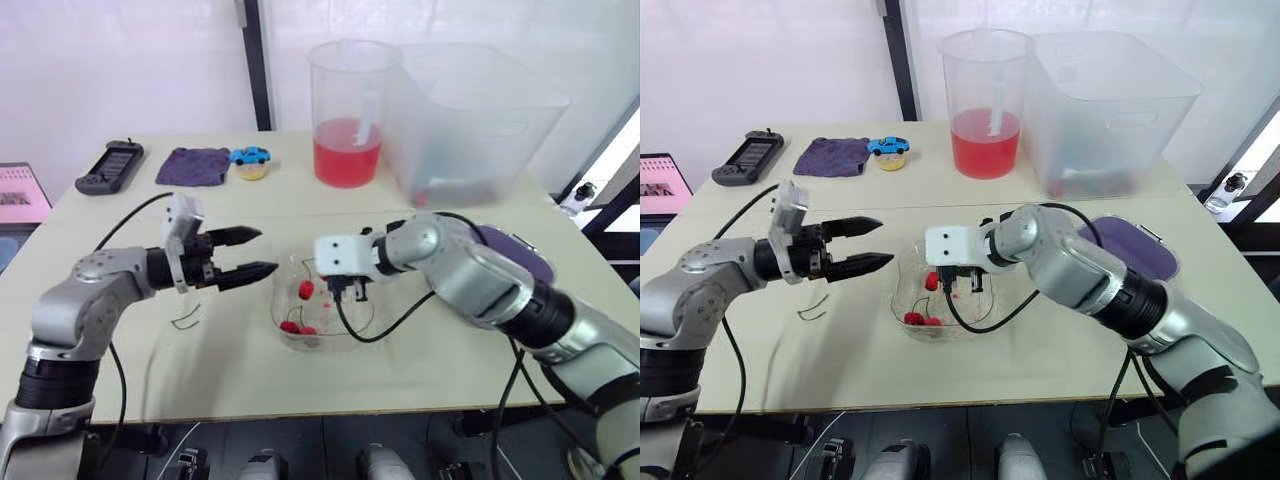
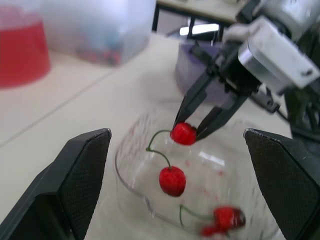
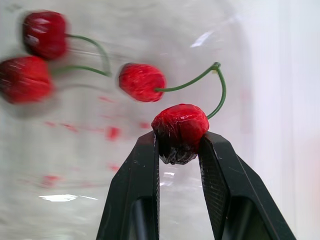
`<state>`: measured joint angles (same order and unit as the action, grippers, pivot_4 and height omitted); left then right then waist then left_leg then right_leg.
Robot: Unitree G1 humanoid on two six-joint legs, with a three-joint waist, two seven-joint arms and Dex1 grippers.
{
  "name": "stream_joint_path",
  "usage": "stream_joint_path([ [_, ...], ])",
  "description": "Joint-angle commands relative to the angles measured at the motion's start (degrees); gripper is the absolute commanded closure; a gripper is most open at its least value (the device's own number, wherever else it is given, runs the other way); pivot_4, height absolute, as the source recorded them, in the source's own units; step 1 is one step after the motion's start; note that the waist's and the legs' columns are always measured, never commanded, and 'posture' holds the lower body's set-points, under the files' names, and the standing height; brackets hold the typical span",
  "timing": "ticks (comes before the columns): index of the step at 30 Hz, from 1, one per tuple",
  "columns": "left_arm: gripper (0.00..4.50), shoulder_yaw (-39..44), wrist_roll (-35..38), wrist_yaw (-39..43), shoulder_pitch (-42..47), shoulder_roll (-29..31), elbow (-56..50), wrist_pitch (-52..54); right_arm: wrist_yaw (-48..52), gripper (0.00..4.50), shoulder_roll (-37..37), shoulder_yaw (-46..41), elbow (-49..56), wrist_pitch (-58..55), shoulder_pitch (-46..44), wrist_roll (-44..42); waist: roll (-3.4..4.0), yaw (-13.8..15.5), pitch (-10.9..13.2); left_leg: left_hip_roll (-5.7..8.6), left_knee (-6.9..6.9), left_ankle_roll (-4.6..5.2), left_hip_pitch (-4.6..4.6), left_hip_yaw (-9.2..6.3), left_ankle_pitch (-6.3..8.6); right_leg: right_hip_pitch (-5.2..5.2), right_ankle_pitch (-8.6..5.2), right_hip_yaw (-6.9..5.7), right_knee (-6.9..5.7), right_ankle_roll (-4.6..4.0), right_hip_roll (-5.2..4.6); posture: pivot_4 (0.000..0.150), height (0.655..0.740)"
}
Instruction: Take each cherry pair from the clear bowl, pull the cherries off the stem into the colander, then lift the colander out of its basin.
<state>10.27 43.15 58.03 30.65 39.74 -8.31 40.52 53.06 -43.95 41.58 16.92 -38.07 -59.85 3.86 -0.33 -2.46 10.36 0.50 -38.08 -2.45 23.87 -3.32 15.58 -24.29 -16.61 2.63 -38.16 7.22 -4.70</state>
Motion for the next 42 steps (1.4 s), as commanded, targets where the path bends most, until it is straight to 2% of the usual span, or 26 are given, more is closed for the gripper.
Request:
stream_joint_path([
  [1,0.0,4.9,6.3,-3.1,4.0,-1.0,1.6,4.0,-3.2,3.33,-1.8,-5.2,3.8,7.6,1.9,5.7,0.0,0.0,0.0,0.0,0.0,0.0,0.0,0.0,0.0,0.0,0.0,0.0,0.0,0.0,0.0,0.15,0.7337],
  [7,0.0,6.5,9.0,-6.7,10.5,-5.0,7.6,5.3,-14.3,3.33,1.0,-11.7,3.9,19.7,4.8,15.4,-0.01,0.0,0.0,0.01,-0.01,-0.1,0.0,0.02,-0.06,-0.01,0.0,0.01,-0.02,0.0,0.0,0.15,0.7337],
  [12,0.0,6.4,10.3,-10.2,16.3,-9.8,10.5,5.2,-20.7,3.33,5.1,-15.9,3.3,25.3,6.7,20.1,-0.03,0.1,0.0,0.02,-0.01,-0.41,0.02,0.02,-0.23,0.0,0.0,0.01,-0.02,0.0,-0.01,0.15,0.7337],
  [23,0.0,5.1,10.0,-9.2,21.5,-11.8,12.9,4.5,-21.4,3.33,10.9,-21.3,6.3,27.2,9.6,23.7,-0.04,-0.1,0.0,0.02,0.0,-0.43,0.01,0.02,-0.25,-0.02,0.0,0.02,-0.04,0.0,0.02,0.15,0.7337],
  [24,0.54,5.0,10.1,-9.0,21.7,-11.9,13.0,4.7,-21.3,3.4,11.2,-21.6,6.5,27.0,9.7,24.0,-0.03,0.0,0.0,0.02,0.0,-0.44,0.01,0.03,-0.25,-0.02,0.0,0.02,-0.04,0.0,0.02,0.15,0.7337],
  [25,0.81,5.1,10.6,-8.9,21.9,-12.0,13.2,5.3,-21.1,3.4,11.6,-21.8,6.6,26.9,9.8,24.1,-0.04,0.0,0.0,0.03,-0.01,-0.44,0.01,0.03,-0.26,-0.02,0.0,0.02,-0.04,0.0,0.01,0.15,0.7337],
  [30,3.34,5.3,11.9,-8.6,22.3,-12.9,13.8,6.6,-20.3,3.4,13.2,-22.4,7.0,26.7,9.8,24.0,-0.04,-0.1,0.0,0.04,-0.02,-0.44,0.01,0.03,-0.26,-0.01,0.0,0.02,-0.05,0.0,0.0,0.15,0.7337],
  [42,3.34,6.1,12.7,-9.5,22.7,-13.6,14.1,6.2,-18.5,3.4,14.6,-22.9,7.1,27.0,10.0,24.4,-0.04,-0.1,0.0,0.04,-0.02,-0.44,0.01,0.02,-0.26,-0.01,0.0,0.02,-0.05,0.0,0.0,0.15,0.7337],
])
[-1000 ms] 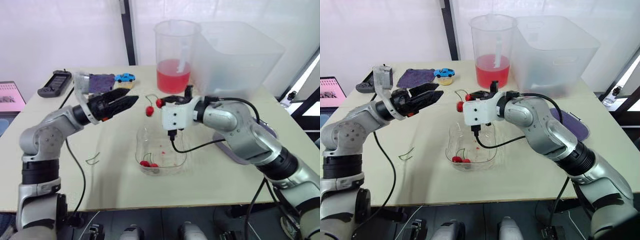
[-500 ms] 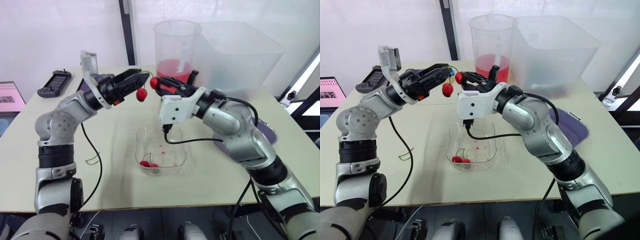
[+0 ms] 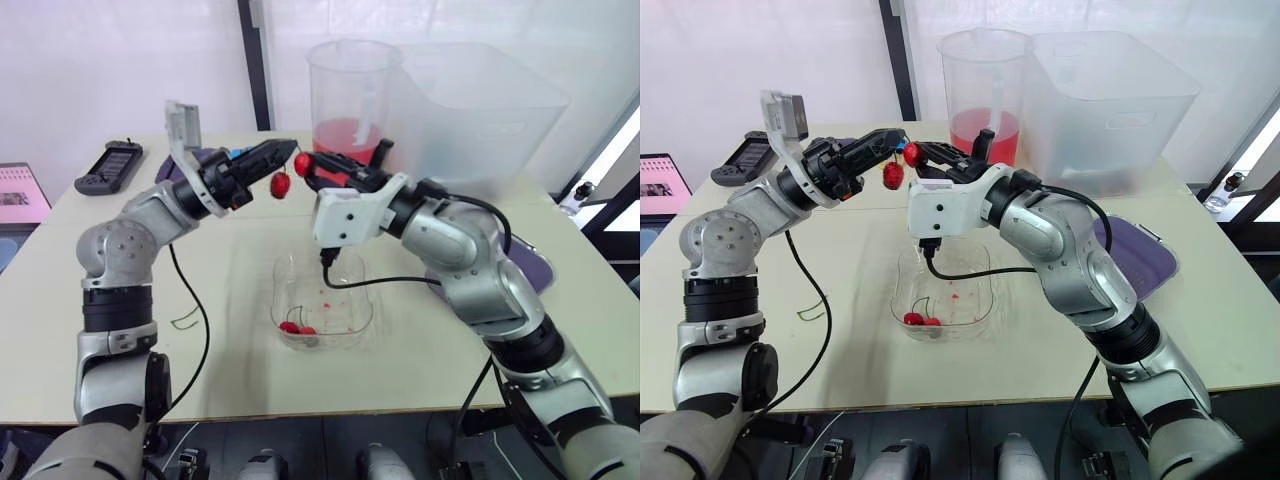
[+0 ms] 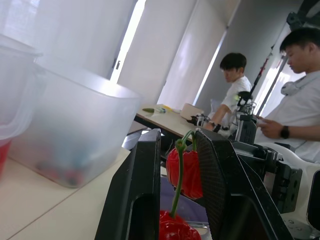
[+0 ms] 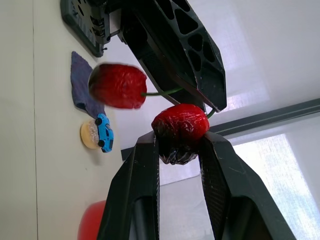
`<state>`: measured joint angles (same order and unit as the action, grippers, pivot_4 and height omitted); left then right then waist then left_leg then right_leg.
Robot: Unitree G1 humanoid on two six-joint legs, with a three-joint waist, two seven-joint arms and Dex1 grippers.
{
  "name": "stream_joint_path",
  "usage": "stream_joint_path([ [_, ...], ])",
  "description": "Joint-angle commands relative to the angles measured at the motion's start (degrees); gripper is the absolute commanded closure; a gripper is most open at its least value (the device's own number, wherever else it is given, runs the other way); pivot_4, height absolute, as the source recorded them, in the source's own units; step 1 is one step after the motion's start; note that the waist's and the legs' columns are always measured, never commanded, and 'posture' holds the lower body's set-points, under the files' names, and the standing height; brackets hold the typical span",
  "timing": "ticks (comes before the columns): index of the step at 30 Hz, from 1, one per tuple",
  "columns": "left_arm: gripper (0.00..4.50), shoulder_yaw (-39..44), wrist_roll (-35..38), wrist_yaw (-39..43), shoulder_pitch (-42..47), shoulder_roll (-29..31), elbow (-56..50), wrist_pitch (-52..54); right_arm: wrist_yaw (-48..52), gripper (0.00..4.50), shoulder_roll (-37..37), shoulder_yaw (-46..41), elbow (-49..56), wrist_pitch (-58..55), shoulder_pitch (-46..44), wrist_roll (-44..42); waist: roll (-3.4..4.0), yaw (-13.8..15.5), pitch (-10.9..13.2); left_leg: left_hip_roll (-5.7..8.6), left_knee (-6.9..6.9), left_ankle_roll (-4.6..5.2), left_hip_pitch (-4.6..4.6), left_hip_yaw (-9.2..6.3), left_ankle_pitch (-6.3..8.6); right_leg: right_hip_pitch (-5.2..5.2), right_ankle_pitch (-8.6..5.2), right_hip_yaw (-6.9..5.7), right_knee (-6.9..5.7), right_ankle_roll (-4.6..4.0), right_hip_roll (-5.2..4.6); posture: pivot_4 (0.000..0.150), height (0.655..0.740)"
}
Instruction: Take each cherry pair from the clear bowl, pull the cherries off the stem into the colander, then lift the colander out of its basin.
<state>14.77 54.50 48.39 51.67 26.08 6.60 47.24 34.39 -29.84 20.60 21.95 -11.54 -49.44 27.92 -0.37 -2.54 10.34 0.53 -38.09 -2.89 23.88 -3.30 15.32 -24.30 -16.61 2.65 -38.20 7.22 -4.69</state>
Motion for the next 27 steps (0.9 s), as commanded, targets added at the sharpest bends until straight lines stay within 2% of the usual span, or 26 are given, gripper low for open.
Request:
stream_joint_path([
  [1,3.34,1.5,1.4,0.2,1.6,0.0,-0.9,-0.5,0.2,3.4,0.6,-2.0,2.0,0.5,-0.4,0.4,0.0,0.0,0.0,0.0,0.0,0.0,0.0,0.0,0.0,0.0,0.0,0.0,0.0,0.0,0.0,0.15,0.7337],
  [17,3.34,1.3,1.2,0.8,1.2,-0.4,0.5,-1.6,1.5,3.4,1.0,-2.6,2.3,0.1,0.5,0.7,0.0,0.0,0.0,0.0,0.0,0.0,0.0,0.0,0.0,0.0,0.0,0.0,0.0,0.0,0.0,0.15,0.7337],
  [21,4.41,1.3,2.0,1.1,1.2,-0.9,-0.1,-1.4,2.0,3.4,1.1,-2.7,2.4,-0.2,0.6,0.6,0.0,0.0,0.0,0.0,0.0,0.0,0.0,0.0,0.0,0.0,0.0,0.0,0.0,0.0,0.0,0.15,0.7337],
  [27,4.41,-0.6,-0.2,2.8,0.7,-0.3,-0.6,-2.2,2.5,3.4,1.3,-3.1,2.5,-0.7,0.7,-0.2,0.0,0.0,0.0,0.0,0.0,0.0,0.0,0.0,0.0,0.0,0.0,0.0,0.0,0.0,0.0,0.15,0.7337],
])
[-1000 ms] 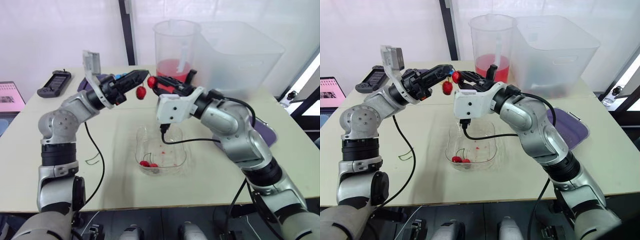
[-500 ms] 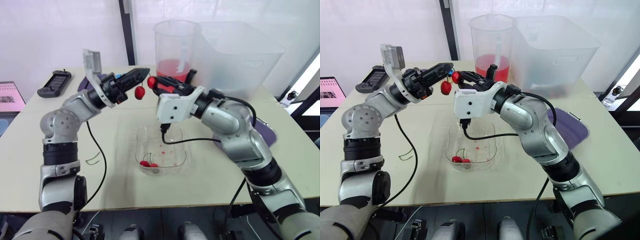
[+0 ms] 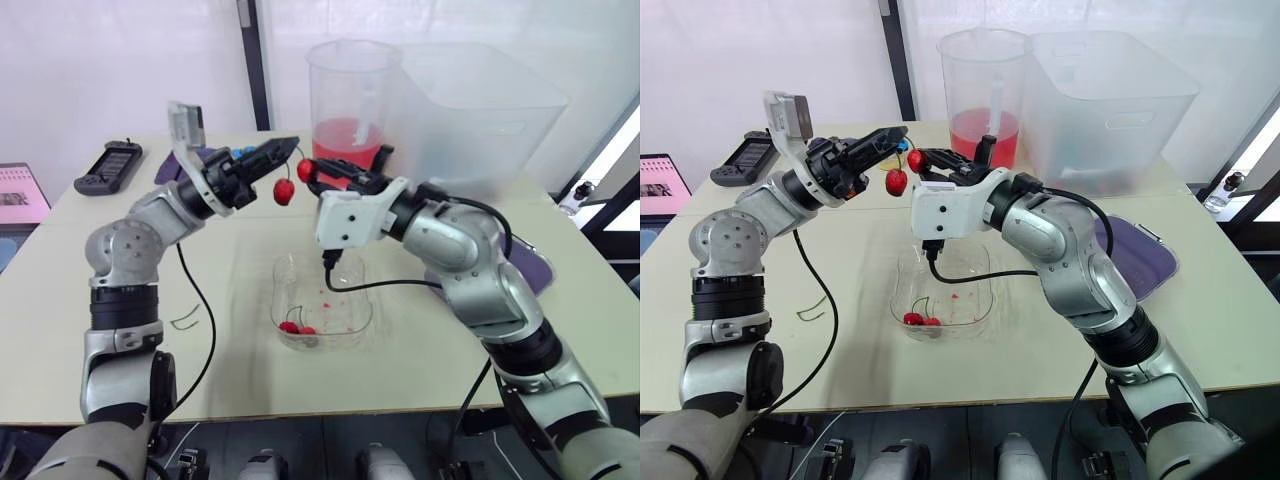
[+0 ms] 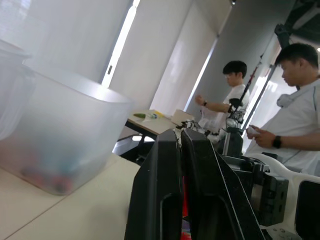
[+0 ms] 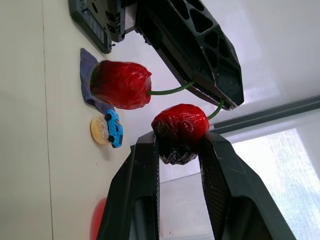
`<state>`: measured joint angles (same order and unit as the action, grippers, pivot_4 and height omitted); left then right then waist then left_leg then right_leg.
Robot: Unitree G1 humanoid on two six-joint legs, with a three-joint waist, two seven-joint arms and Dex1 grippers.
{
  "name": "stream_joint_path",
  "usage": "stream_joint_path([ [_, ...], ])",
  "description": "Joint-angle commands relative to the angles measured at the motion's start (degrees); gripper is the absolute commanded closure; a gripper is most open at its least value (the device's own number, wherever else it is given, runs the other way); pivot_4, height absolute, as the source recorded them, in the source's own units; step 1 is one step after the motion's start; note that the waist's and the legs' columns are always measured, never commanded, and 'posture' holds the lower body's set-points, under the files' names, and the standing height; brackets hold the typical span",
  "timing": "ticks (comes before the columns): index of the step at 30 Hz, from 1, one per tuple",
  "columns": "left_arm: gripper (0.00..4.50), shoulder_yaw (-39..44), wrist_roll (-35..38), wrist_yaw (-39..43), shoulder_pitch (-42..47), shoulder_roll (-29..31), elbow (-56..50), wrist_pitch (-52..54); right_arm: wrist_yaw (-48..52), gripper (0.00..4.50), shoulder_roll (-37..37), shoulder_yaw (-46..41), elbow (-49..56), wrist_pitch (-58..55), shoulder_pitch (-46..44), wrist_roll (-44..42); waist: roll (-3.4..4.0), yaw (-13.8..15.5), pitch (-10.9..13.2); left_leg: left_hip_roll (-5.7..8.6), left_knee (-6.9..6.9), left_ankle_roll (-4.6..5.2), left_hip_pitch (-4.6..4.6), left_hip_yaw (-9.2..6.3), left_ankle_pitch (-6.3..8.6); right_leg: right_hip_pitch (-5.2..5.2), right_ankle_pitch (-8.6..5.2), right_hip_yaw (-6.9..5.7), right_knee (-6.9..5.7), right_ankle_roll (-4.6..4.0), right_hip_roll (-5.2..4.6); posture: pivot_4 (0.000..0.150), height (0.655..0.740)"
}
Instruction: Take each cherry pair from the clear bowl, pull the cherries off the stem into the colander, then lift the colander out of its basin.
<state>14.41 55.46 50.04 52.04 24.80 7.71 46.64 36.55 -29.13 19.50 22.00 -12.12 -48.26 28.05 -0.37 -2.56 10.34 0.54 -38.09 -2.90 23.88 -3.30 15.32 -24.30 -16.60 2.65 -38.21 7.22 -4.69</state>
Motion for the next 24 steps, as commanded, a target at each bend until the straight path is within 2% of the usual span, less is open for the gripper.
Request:
stream_joint_path([
  [1,4.41,-0.5,-1.8,1.5,0.3,1.0,-1.6,-2.0,0.5,3.4,0.7,-2.1,2.5,-0.3,-0.4,-0.7,0.0,0.0,0.0,0.0,0.0,0.0,0.0,0.0,0.0,0.0,0.0,0.0,0.0,0.0,0.0,0.15,0.7337],
  [2,4.41,-0.7,-2.2,1.7,0.3,1.1,-1.5,-2.3,0.6,3.4,0.8,-2.2,2.6,-0.5,-0.3,-0.9,0.0,0.0,0.0,0.0,0.0,0.0,0.0,0.01,0.0,0.0,0.0,0.0,0.0,0.0,0.0,0.15,0.7337],
  [5,4.5,-0.2,-3.3,2.3,1.3,1.0,0.3,-3.5,2.6,2.5,0.3,-3.8,3.9,-2.0,1.2,-3.1,0.0,0.1,0.0,0.0,0.0,0.0,0.0,0.0,0.0,0.0,0.0,0.0,0.0,0.0,0.0,0.15,0.7337],
  [7,4.5,-0.4,-4.4,2.9,1.9,1.3,1.1,-4.3,5.6,1.49,-0.9,-5.3,5.4,-5.6,3.2,-5.2,0.0,0.1,0.0,0.01,0.0,0.0,0.0,0.01,0.0,0.01,0.0,0.0,0.0,0.0,-0.01,0.15,0.7337],
  [10,4.5,-0.5,-5.6,3.7,2.4,1.8,1.7,-5.3,12.9,0.04,-0.8,-8.5,9.8,-19.8,8.5,-13.6,0.0,0.1,0.0,0.02,-0.01,0.0,0.0,0.0,0.0,0.07,0.0,-0.03,0.01,0.0,0.0,0.15,0.7337],
  [12,4.5,-1.0,-6.2,4.9,2.2,2.4,1.5,-5.5,14.3,0.04,3.2,-13.3,12.9,-33.9,10.3,-20.7,0.0,0.1,0.0,0.02,-0.02,0.01,0.0,-0.02,0.0,0.09,0.0,-0.04,0.01,0.0,0.0,0.15,0.7337],
  [14,4.5,-1.7,-6.2,6.1,1.6,2.8,0.6,-5.0,17.3,0.04,8.2,-20.2,13.9,-45.1,9.7,-32.4,0.01,-0.1,0.0,-0.01,-0.02,0.02,0.0,-0.08,0.0,0.09,0.0,-0.05,0.0,0.0,0.02,0.15,0.7337],
  [16,4.5,-2.2,-5.9,6.7,1.2,2.9,-0.2,-4.4,18.2,0.04,12.8,-28.1,11.8,-57.8,4.7,-40.8,0.03,-0.2,0.0,-0.01,0.01,0.02,-0.04,-0.09,0.0,0.08,0.0,-0.01,-0.01,0.0,0.03,0.15,0.7337],
  [18,4.5,-2.5,-5.8,6.7,0.7,2.8,-0.7,-4.1,15.6,0.04,16.0,-33.9,8.1,-67.7,-1.4,-43.8,0.03,-0.2,0.0,-0.02,0.04,0.02,-0.04,-0.09,0.0,0.06,0.0,-0.02,-0.01,-0.01,0.03,0.15,0.7337],
  [24,4.5,-3.1,-5.8,6.5,-0.4,2.1,-2.3,-4.2,6.6,0.04,20.7,-35.7,2.3,-69.8,-6.8,-47.2,0.03,0.0,0.0,0.01,0.07,0.01,-0.04,-0.09,0.0,0.06,0.0,-0.02,-0.02,-0.01,-0.01,0.15,0.7337],
])
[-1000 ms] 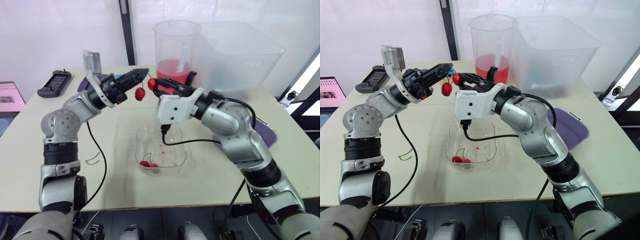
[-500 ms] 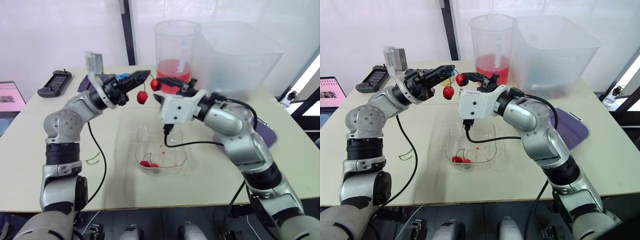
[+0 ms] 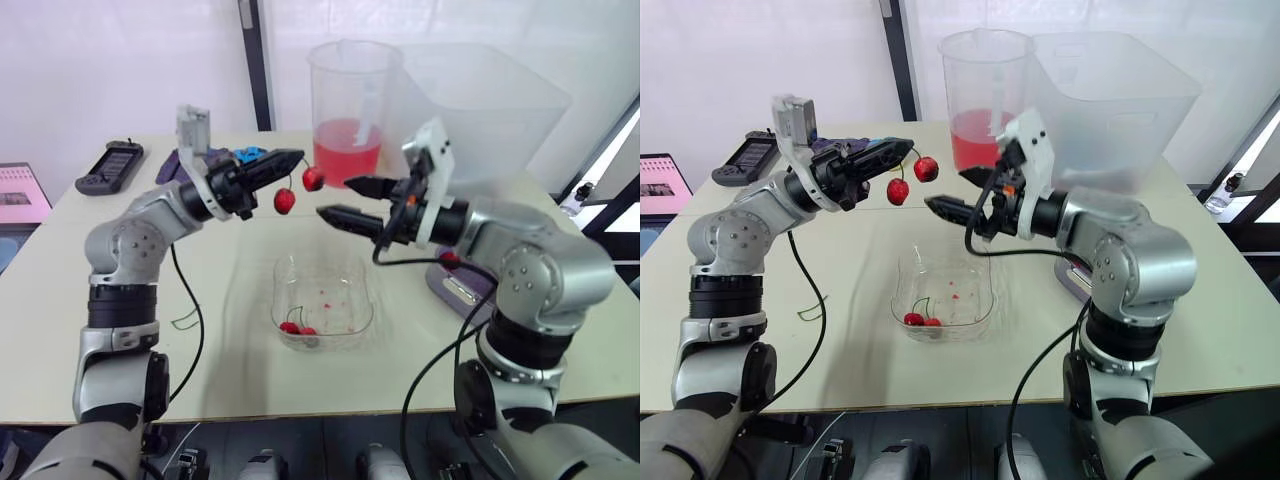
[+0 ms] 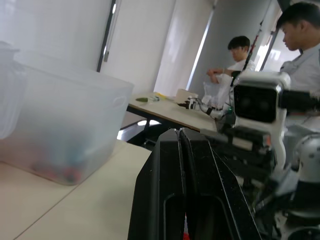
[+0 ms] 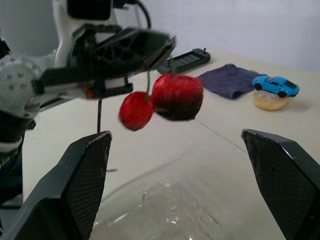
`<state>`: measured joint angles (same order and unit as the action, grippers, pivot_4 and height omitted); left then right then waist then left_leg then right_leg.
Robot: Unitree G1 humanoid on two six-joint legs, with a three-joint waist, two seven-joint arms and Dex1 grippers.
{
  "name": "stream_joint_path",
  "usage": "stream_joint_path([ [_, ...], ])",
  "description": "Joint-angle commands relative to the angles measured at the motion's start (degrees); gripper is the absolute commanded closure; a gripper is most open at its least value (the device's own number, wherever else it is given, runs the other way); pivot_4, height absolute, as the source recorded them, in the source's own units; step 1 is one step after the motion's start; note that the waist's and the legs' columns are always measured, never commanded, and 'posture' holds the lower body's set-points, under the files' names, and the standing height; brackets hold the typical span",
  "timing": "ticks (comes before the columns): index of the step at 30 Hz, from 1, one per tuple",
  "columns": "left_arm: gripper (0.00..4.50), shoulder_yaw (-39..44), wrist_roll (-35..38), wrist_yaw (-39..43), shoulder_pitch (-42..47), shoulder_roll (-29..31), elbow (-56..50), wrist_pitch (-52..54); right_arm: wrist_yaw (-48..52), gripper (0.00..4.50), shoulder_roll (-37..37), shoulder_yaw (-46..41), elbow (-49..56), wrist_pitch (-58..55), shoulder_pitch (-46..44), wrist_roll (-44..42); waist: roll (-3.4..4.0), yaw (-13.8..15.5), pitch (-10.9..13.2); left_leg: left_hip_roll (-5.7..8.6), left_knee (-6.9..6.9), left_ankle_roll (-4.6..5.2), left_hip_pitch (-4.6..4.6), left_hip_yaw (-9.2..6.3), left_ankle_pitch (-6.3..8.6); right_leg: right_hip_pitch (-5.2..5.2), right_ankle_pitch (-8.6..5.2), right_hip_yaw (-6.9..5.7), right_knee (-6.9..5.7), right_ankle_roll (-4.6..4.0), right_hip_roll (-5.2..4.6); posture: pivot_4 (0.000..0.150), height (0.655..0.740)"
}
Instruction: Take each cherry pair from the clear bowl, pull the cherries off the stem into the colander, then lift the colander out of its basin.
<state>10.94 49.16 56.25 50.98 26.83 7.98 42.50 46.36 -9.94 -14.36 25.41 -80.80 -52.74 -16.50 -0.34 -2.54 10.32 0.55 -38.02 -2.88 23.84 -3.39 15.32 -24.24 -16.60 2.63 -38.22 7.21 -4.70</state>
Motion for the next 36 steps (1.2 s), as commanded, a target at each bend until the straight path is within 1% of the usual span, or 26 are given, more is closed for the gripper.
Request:
stream_joint_path([
  [1,4.5,0.3,0.7,0.3,0.7,0.1,-2.6,0.0,-4.1,0.04,1.7,-1.9,-1.7,-1.1,-2.8,-3.4,0.0,0.0,0.0,0.01,0.0,0.0,0.01,0.01,0.0,-0.03,0.0,0.01,-0.01,0.0,0.0,0.15,0.7337],
  [9,4.5,-0.1,0.7,0.0,1.0,-0.3,-2.9,-0.1,-9.6,0.04,2.8,-1.1,-4.2,1.3,-3.5,-8.9,0.0,-0.1,0.0,0.01,0.0,0.0,0.0,0.02,0.0,-0.06,0.0,0.02,-0.05,0.0,0.0,0.15,0.7337],
  [12,4.5,-0.4,0.4,0.1,0.9,-0.4,-2.9,-0.1,-11.3,0.87,3.1,-1.2,-4.8,2.6,-3.5,-10.6,0.0,-0.1,0.0,0.01,0.0,-0.01,0.01,0.02,0.0,-0.06,0.0,0.02,-0.05,0.0,0.0,0.15,0.7337],
  [14,4.5,-0.5,0.5,0.1,0.9,-0.4,-3.1,0.2,-12.2,1.78,2.8,-0.8,-4.9,3.4,-3.4,-11.6,0.0,-0.2,0.0,0.01,0.0,-0.01,0.0,0.02,0.0,-0.06,0.0,0.02,-0.05,0.0,0.0,0.15,0.7337],
  [21,4.5,-0.3,0.7,-0.3,-0.1,-0.4,-3.8,1.0,-15.3,1.78,2.0,0.8,-5.2,5.6,-2.7,-14.3,0.0,-0.2,0.0,0.01,0.0,-0.01,0.0,0.02,0.0,-0.06,0.0,0.02,-0.05,0.0,0.0,0.15,0.7337],
  [24,4.5,0.1,1.0,-0.4,-0.3,-0.2,-4.1,1.2,-16.1,2.6,1.5,1.6,-5.3,6.3,-2.3,-15.2,0.0,-0.2,0.0,0.0,0.0,0.0,0.01,0.02,0.0,-0.06,0.0,0.02,-0.04,0.0,0.0,0.15,0.7337],
  [25,4.5,0.3,1.4,-0.4,-0.2,-0.1,-4.3,1.5,-16.3,3.04,1.3,1.9,-5.3,6.4,-2.2,-15.5,0.0,-0.2,0.0,0.0,0.0,0.0,0.01,0.02,0.0,-0.06,0.0,0.02,-0.04,0.0,0.0,0.15,0.7337],
  [26,4.5,0.4,1.6,-0.4,-0.1,-0.1,-4.3,1.7,-16.5,3.58,1.0,2.2,-5.3,6.6,-2.0,-15.9,0.0,-0.2,0.0,0.0,0.0,0.0,0.01,0.02,0.0,-0.06,0.0,0.02,-0.04,0.0,0.0,0.15,0.7337],
  [27,4.5,0.5,1.7,-0.4,0.0,0.0,-4.3,1.8,-16.6,3.89,0.7,2.5,-5.3,6.8,-2.0,-16.1,0.0,-0.1,0.0,0.0,0.0,0.0,0.0,0.02,0.0,-0.06,0.0,0.02,-0.04,0.0,0.0,0.15,0.7337],
  [36,4.5,0.5,1.2,-0.5,0.3,-0.1,-4.1,1.7,-17.0,3.89,-3.2,5.2,-4.7,7.1,0.5,-18.5,0.0,-0.1,0.0,0.0,0.0,0.0,0.01,0.02,0.0,-0.06,0.0,0.02,-0.04,0.0,0.0,0.15,0.7337],
])
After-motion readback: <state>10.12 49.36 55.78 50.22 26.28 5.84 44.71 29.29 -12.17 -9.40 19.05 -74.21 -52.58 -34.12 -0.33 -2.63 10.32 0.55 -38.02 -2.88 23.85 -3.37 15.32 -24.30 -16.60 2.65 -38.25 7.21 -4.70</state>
